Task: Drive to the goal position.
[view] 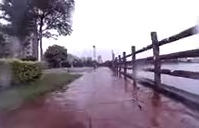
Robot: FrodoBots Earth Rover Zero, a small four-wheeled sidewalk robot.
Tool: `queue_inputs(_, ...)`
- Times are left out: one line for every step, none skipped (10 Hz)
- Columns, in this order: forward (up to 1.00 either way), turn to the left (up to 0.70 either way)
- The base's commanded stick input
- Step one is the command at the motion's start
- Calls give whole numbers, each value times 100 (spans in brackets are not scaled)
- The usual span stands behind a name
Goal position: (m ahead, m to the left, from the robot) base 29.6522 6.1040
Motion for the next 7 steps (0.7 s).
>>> queue_inputs(100,0)
queue_inputs(100,0)
queue_inputs(100,0)
queue_inputs(100,0)
queue_inputs(100,0)
queue_inputs(100,0)
queue_inputs(100,0)
